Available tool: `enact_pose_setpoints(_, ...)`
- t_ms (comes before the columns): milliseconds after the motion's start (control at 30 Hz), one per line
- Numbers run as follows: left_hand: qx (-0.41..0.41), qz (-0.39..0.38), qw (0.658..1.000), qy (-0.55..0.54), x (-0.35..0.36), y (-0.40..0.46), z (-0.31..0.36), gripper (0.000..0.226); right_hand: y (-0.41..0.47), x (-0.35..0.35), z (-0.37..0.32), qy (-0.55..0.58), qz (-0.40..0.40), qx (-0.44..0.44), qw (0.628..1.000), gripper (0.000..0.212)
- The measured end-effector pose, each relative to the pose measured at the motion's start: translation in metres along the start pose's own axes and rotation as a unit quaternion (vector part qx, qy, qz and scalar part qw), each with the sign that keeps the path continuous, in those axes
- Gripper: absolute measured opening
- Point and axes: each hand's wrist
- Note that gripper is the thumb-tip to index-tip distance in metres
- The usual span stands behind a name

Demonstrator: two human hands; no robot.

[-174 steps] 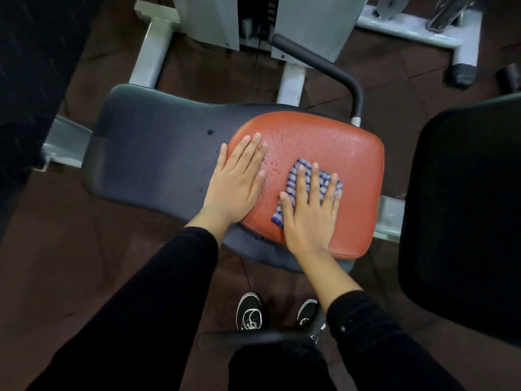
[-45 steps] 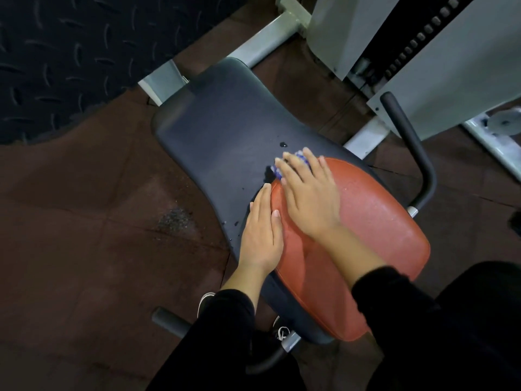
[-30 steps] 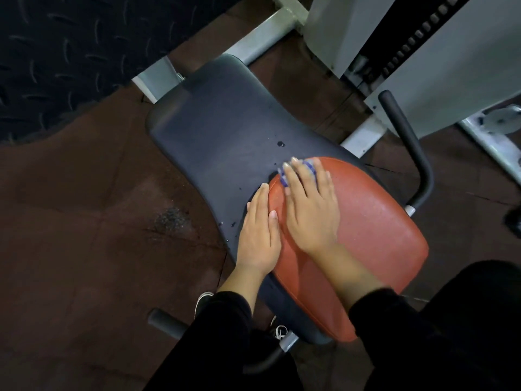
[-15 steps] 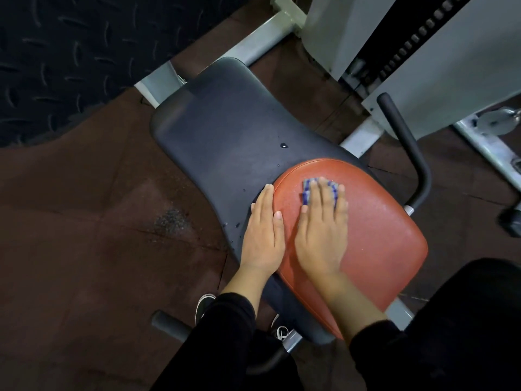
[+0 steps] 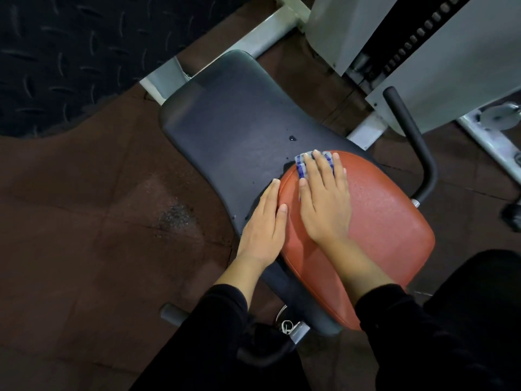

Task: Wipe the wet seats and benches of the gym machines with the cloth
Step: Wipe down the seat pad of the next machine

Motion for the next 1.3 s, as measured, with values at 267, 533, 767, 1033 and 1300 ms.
enact_pose_setpoints(267,0.111,0.12,0.982,0.09,0.003,0.022,0.038,0.056,0.006,-0.026,0.049,0.148,-0.015,0.047,0.988,0.049)
enact_pose_setpoints(533,0.188,0.058,0.93,0.31,0.027,0.046,0.047,0.056,0.008,-0.033,0.076,0.075,-0.018,0.073,0.994,0.039)
enact_pose_setpoints(767,0.218,0.06,0.921,0.318,0.037,0.017,0.032,0.064,0.005,-0.036,0.087,0.094,-0.046,0.073,0.992,0.042)
enact_pose_setpoints(1033,0.247,0.023,0.899,0.36,0.042,0.048,0.047,0.059,0.007,-0.031,0.089,0.124,-0.028,0.086,0.988,0.039)
enact_pose_setpoints(1300,0.132,0.142,0.945,0.263,0.034,0.02,0.027,0.059,0.009,-0.037,0.089,0.151,-0.044,0.093,0.983,0.04)
Point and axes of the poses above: each hand's wrist, its own y-axis towards the middle knuckle, its own x-axis out of the palm, z = x × y, and after that the axes turned 4 degrees about x, right-handed
